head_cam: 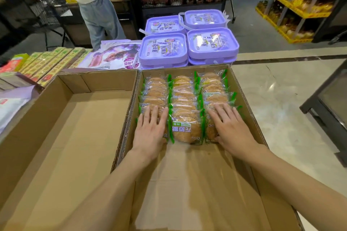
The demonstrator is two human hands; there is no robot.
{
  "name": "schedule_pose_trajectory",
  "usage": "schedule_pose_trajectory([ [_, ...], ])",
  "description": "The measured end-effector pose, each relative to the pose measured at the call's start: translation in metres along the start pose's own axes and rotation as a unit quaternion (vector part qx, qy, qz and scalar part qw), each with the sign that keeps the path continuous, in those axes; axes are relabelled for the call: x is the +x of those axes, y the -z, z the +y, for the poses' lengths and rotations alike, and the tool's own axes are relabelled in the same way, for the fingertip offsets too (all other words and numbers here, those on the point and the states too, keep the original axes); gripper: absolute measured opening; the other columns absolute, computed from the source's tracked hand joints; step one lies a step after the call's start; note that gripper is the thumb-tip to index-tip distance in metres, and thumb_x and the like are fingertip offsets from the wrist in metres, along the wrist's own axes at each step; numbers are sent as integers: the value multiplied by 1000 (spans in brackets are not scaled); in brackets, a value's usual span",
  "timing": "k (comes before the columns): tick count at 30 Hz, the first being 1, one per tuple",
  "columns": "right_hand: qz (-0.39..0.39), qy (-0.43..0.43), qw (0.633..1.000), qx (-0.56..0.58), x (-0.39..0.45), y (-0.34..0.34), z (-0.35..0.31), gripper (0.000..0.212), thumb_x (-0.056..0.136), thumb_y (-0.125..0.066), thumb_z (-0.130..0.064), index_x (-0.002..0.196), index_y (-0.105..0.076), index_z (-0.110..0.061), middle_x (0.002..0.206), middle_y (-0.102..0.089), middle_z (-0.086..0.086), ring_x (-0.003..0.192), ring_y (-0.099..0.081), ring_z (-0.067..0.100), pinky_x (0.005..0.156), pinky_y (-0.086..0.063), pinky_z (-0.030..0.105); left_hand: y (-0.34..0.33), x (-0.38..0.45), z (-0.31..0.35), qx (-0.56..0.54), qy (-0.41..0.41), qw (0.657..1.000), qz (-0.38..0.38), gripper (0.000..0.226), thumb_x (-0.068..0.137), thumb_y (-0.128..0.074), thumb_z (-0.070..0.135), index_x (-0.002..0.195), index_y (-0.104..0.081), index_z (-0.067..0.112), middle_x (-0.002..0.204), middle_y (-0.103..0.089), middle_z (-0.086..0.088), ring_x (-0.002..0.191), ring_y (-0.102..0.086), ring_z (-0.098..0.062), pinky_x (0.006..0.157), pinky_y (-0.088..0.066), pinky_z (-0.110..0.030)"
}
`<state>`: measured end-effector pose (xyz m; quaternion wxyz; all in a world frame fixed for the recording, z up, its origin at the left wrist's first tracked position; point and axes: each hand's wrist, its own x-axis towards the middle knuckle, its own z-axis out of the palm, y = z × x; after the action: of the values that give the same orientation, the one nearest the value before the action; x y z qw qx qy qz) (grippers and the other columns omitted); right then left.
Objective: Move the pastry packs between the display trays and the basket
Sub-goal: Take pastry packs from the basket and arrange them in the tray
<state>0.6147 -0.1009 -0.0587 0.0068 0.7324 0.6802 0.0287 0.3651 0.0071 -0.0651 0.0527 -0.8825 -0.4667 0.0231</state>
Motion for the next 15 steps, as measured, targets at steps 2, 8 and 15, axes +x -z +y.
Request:
schedule_pose_trajectory([
  [2,-2,-5,1000,-12,4,-5,0,100,76,-81,-15,159,-26,-14,161,-33,14,150,-26,39,123,-13,49,-3,2,1,8,12,1000,15,107,94,-68,34,159,16,24,169,-2,-15,154,4,-40,124,-6,-49],
  [8,-26,-23,999,-2,5,-1,-7,96,90,-71,-15,162,-8,-14,169,-9,11,155,-4,35,123,6,43,4,0,7,8,28,1000,-1,105,97,-64,30,158,21,22,168,2,-18,154,6,-42,125,-2,-53],
  [15,9,-115,993,25,-45,49,-33,87,97,-62,-20,162,-4,-16,168,1,16,156,-1,33,125,-3,43,31,-15,9,-21,-32,999,34,108,95,-63,27,155,26,23,166,14,-19,153,12,-42,123,0,-59],
])
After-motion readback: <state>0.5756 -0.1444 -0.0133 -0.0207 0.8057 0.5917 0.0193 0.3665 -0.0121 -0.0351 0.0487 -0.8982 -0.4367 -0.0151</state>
